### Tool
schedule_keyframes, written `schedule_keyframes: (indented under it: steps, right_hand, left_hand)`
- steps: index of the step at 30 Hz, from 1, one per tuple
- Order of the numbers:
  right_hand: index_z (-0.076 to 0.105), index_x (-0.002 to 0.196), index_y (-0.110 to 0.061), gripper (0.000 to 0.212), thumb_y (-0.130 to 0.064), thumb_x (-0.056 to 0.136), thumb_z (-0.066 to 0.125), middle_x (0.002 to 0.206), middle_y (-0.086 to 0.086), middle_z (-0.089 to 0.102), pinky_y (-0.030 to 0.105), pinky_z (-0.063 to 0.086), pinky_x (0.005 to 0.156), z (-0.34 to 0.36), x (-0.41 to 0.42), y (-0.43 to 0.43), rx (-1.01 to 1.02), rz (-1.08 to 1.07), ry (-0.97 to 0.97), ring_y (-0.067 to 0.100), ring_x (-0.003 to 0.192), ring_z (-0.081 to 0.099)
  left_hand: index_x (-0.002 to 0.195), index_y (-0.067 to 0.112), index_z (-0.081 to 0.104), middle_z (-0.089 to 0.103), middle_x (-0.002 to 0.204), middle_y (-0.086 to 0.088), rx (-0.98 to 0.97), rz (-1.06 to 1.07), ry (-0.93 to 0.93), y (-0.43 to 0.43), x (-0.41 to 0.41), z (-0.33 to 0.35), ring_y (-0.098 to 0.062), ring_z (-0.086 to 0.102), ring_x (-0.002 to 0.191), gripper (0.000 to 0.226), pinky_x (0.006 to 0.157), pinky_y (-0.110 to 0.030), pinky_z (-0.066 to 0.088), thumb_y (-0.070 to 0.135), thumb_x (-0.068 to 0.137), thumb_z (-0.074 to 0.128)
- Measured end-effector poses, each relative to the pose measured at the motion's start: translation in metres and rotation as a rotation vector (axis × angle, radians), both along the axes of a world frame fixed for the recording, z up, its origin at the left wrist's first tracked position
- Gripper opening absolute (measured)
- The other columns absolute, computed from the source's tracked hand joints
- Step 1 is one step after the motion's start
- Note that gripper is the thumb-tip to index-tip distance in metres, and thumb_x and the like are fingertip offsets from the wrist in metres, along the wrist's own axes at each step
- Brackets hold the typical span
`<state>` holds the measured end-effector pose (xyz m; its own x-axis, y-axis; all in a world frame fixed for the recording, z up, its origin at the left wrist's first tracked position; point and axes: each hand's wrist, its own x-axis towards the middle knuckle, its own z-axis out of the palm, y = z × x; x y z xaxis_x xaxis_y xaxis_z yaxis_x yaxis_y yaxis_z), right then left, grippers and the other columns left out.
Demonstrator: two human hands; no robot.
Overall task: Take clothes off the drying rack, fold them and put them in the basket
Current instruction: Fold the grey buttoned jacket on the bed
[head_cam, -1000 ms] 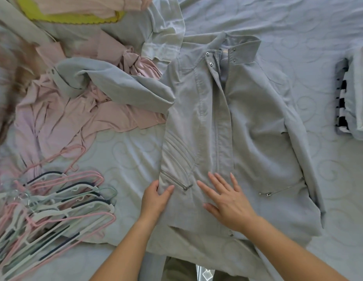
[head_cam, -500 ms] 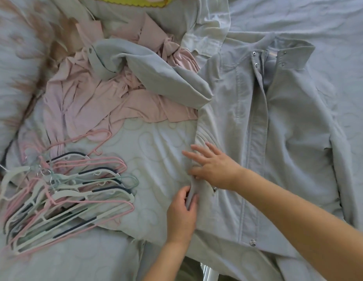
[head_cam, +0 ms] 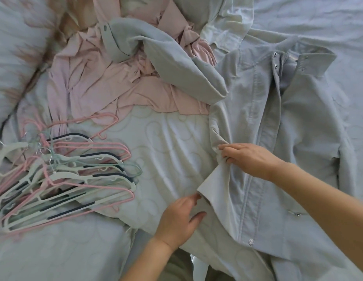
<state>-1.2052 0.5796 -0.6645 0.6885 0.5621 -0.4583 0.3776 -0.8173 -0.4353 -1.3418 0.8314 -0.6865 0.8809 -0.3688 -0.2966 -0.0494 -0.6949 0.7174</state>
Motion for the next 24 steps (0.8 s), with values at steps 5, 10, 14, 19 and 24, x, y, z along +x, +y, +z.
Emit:
schedule_keyframes:
  steps: [5, 10, 14, 19, 24]
  right_hand:
    - [0.051, 0.125, -0.022, 0.025, -0.019, 0.102, 0.041, 0.153, -0.023, 0.026, 0.021, 0.04, 0.079, 0.002, -0.01, 0.006, 0.015, -0.105, 0.067, 0.006, 0.132, 0.04]
    - [0.007, 0.151, -0.037, 0.064, -0.054, 0.095, 0.031, 0.159, -0.011, -0.004, 0.024, 0.011, 0.116, -0.009, -0.023, 0.007, -0.029, -0.063, 0.067, 0.011, 0.148, 0.002]
    - [-0.018, 0.147, -0.041, 0.081, -0.08, 0.079, 0.002, 0.156, -0.006, -0.01, 0.043, -0.002, 0.115, -0.034, -0.047, 0.0, -0.224, 0.016, 0.008, 0.029, 0.148, 0.001]
    - [-0.045, 0.126, -0.048, 0.088, -0.084, 0.052, -0.015, 0.148, -0.007, -0.034, 0.054, -0.009, 0.114, -0.052, -0.057, -0.012, -0.396, -0.022, 0.102, 0.023, 0.139, -0.029]
    - [-0.019, 0.146, -0.043, 0.084, -0.083, 0.073, -0.012, 0.159, 0.006, -0.007, 0.058, 0.017, 0.115, -0.062, -0.07, -0.025, -0.372, -0.106, 0.021, 0.029, 0.145, -0.006]
  left_hand:
    - [0.107, 0.037, 0.064, 0.066, 0.089, 0.021, -0.139, 0.237, 0.28, -0.025, 0.02, 0.012, 0.0, 0.059, 0.083, 0.03, 0.072, -0.016, 0.045, 0.044, 0.079, 0.055]
    - [0.107, 0.032, 0.058, 0.063, 0.074, 0.009, -0.099, 0.385, 0.117, -0.016, 0.003, 0.02, -0.008, 0.056, 0.06, 0.029, 0.054, -0.015, 0.038, 0.031, 0.079, 0.051]
    - [0.117, 0.042, 0.057, 0.063, 0.073, 0.034, -0.001, 0.527, 0.175, 0.012, -0.021, 0.026, 0.006, 0.06, 0.071, 0.04, 0.062, -0.01, 0.042, 0.029, 0.078, 0.06]
    - [0.111, 0.025, 0.071, 0.058, 0.072, 0.045, 0.125, 0.651, 0.228, 0.044, -0.03, 0.007, 0.018, 0.058, 0.076, 0.046, 0.066, -0.001, 0.04, -0.008, 0.08, 0.062]
    - [0.125, 0.014, 0.061, 0.068, 0.113, 0.0, 0.232, 0.559, 0.37, 0.064, -0.02, -0.025, -0.024, 0.062, 0.106, 0.043, 0.083, -0.029, 0.047, -0.004, 0.087, 0.052]
